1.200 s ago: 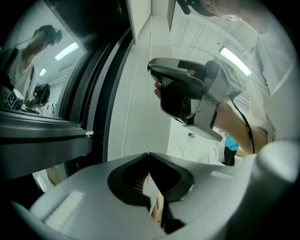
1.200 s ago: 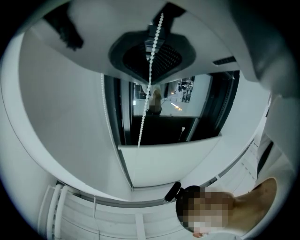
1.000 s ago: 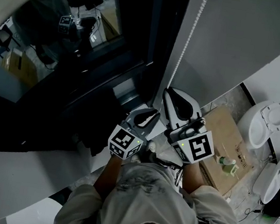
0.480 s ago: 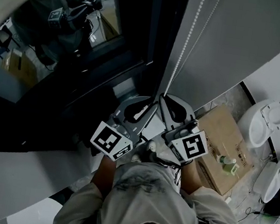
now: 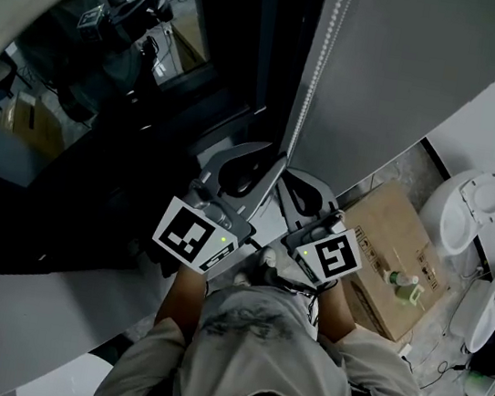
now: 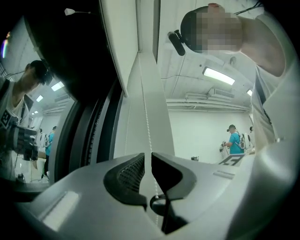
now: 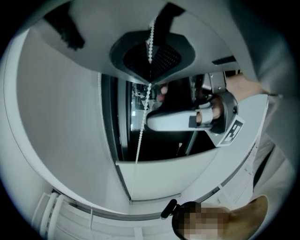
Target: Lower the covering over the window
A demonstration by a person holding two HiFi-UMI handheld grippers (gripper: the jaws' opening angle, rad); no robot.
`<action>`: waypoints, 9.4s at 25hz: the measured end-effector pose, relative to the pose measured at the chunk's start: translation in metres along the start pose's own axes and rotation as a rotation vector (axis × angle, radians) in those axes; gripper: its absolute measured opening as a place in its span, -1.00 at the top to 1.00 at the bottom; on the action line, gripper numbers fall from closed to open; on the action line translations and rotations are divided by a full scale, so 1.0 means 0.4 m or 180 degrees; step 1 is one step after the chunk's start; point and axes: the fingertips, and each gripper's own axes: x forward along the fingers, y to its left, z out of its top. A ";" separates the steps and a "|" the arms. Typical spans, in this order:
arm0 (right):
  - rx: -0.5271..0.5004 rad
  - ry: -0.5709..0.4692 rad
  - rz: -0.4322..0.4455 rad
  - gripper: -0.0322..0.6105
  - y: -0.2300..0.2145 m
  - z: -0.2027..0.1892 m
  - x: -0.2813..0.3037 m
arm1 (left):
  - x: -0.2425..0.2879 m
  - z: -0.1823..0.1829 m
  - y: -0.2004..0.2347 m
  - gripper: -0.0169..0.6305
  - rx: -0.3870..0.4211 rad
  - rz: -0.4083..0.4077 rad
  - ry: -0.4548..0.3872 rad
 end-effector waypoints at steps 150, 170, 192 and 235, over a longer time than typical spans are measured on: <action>0.0069 -0.0329 -0.0052 0.53 -0.025 0.116 0.014 | -0.055 -0.341 -0.003 0.92 -0.0415 0.0120 0.0850; 0.0102 -0.0302 -0.0066 0.83 -0.035 0.095 0.062 | -0.101 -0.395 -0.022 0.90 -0.0448 0.0105 0.1038; 0.0447 0.0493 -0.0045 0.83 0.012 -0.208 0.028 | -0.063 -0.113 0.009 0.79 -0.0218 0.0164 0.0252; 0.0360 0.0842 -0.0405 0.49 -0.049 -0.319 -0.015 | -0.076 -0.227 0.025 0.76 -0.0322 0.0415 0.0516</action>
